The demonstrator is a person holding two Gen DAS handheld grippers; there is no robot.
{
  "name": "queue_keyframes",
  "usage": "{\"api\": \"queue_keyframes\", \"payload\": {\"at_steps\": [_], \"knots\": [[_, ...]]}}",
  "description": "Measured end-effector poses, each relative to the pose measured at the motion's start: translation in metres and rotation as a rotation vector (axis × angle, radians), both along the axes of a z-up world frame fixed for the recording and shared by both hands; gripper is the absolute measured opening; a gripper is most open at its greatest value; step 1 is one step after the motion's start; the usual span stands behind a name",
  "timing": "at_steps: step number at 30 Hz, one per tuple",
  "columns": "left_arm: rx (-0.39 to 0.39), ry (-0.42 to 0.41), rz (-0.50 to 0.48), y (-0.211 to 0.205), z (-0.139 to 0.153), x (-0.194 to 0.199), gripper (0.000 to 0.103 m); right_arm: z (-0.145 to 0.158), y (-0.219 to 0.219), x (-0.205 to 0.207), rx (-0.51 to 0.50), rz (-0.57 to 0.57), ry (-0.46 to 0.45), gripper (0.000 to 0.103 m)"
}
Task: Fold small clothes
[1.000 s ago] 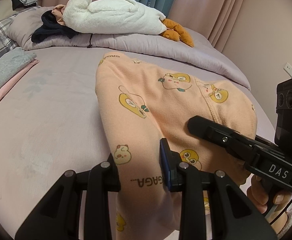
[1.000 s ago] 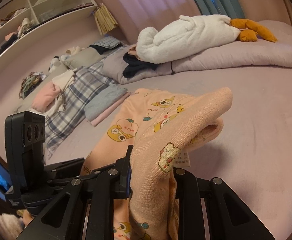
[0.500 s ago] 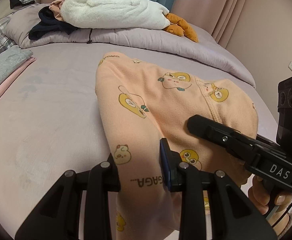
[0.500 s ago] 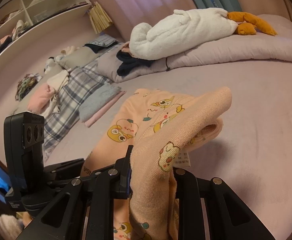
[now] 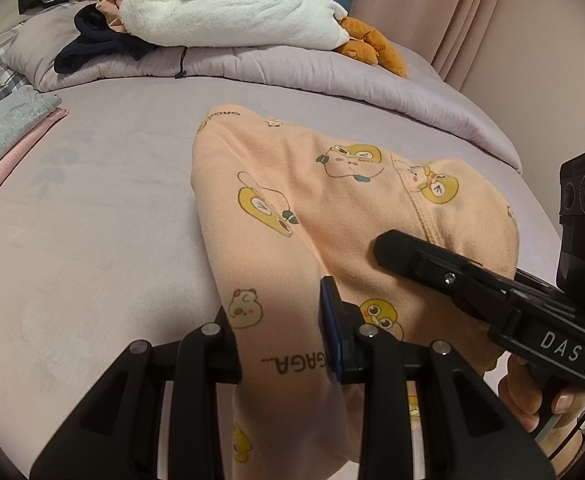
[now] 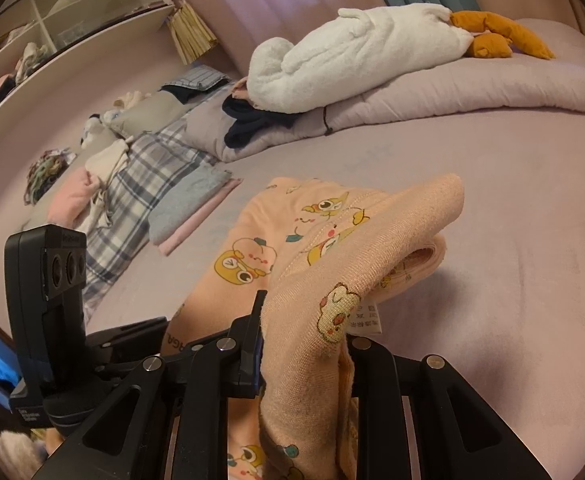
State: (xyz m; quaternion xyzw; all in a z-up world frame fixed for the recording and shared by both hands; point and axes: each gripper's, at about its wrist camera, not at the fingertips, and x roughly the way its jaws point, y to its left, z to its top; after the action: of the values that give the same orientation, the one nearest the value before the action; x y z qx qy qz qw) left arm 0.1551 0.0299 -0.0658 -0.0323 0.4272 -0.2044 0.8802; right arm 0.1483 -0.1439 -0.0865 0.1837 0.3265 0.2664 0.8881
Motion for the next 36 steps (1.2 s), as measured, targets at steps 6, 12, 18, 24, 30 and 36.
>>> {"api": "queue_keyframes", "payload": {"at_steps": [6,12,18,24,30,36], "knots": [[0.008,0.009,-0.002,0.000,-0.006,0.007,0.030,-0.005,0.000,0.006,-0.004,-0.002,0.014,0.025],[0.019,0.015,-0.001,-0.002,-0.012,0.011,0.030,-0.010,0.000,0.010,-0.006,-0.002,0.026,0.025],[0.022,0.023,0.001,-0.003,-0.015,0.013,0.030,-0.014,0.000,0.014,-0.008,0.001,0.035,0.025],[0.026,0.028,0.003,-0.003,-0.018,0.015,0.030,-0.015,0.000,0.018,-0.010,0.005,0.041,0.025],[0.031,0.038,0.003,-0.004,-0.021,0.019,0.030,-0.019,0.000,0.021,-0.013,0.006,0.049,0.025],[0.037,0.050,0.004,-0.005,-0.025,0.023,0.031,-0.023,0.001,0.024,-0.015,0.007,0.060,0.025]]}}
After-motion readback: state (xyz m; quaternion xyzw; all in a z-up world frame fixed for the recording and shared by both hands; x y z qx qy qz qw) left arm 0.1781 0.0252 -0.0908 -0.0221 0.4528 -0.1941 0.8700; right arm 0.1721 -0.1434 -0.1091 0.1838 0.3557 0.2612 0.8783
